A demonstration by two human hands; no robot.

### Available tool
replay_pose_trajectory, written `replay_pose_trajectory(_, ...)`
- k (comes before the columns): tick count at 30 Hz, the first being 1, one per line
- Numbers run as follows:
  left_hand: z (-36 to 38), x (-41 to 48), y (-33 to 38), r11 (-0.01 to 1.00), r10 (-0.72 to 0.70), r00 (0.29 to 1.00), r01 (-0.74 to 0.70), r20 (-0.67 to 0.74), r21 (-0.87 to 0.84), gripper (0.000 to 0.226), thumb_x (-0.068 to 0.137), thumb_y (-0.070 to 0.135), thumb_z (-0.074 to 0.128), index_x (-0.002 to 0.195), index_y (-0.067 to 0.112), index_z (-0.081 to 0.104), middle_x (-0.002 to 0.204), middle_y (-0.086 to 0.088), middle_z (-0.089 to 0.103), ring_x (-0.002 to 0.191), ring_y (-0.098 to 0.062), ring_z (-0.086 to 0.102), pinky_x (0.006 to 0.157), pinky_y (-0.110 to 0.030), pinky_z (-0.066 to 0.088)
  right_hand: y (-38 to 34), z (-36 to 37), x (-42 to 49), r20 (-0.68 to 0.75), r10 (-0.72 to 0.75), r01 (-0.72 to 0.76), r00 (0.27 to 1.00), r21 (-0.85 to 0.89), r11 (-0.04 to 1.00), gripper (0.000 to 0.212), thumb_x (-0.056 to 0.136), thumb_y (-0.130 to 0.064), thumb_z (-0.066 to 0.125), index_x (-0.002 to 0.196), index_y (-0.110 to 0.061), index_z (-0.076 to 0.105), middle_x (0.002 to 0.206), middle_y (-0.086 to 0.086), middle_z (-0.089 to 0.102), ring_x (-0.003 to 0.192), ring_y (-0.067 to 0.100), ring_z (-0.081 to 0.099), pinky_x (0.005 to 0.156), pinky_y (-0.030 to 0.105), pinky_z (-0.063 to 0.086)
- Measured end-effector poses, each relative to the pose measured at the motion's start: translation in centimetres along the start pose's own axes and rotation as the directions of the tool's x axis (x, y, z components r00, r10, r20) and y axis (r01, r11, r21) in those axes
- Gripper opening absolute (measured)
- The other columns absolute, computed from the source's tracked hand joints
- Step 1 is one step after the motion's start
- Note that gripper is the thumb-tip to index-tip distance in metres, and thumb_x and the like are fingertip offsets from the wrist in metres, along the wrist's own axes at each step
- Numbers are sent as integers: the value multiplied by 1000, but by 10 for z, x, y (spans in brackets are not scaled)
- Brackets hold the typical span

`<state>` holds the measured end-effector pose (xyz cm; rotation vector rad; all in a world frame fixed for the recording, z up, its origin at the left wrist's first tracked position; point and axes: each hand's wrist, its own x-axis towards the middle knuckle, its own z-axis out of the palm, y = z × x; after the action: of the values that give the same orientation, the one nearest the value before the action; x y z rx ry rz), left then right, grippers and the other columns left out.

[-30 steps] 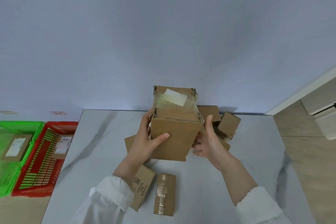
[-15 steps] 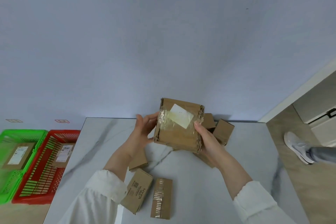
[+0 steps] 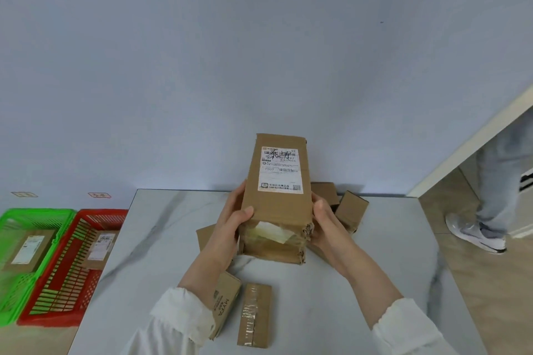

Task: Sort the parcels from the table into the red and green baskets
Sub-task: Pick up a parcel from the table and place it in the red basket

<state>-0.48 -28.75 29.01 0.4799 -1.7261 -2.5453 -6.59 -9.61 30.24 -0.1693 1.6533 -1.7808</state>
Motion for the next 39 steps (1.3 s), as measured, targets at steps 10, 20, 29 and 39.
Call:
replay_pose_trajectory(10, -1, -19, -8, 997, -63, 997, 61, 52, 35, 88, 56, 48, 70, 136, 34, 37, 134, 0, 53, 123, -20, 51, 103, -42, 42, 20, 11, -6, -127, -50, 68, 991, 139, 988, 65, 73, -35, 59, 134, -36, 37, 129, -12, 58, 115, 5, 57, 94, 30, 46)
replay_pose_trajectory(20, -9, -42, -21, 998, 12, 995, -17, -101, -54, 78, 59, 39, 60, 134, 41, 39, 137, 6, 51, 123, -18, 52, 91, -31, 47, 33, 27, -6, 11, -34, 33, 999, 84, 996, 89, 58, -45, 65, 141, -35, 33, 137, -5, 52, 125, 14, 49, 89, 26, 45)
replay_pose_trajectory(29, -53, -101, -45, 995, 7, 932, -42, -363, -90, 63, 77, 30, 52, 138, 33, 35, 135, 2, 50, 109, -9, 57, 80, -21, 49, 74, 85, -3, 175, 59, -66, 983, 34, 997, 78, 70, -43, 63, 141, -34, 33, 140, -5, 50, 126, 12, 49, 98, 30, 44)
replay_pose_trajectory(39, -159, -207, -21, 983, 28, 814, -127, -580, -130, 61, 72, 35, 55, 131, 44, 40, 130, 7, 55, 102, -11, 60, 69, -25, 53, 97, 232, -11, 358, 121, -99, 926, -78, 992, 70, 74, -33, 58, 140, -29, 36, 130, -3, 58, 114, 12, 58, 83, 24, 51)
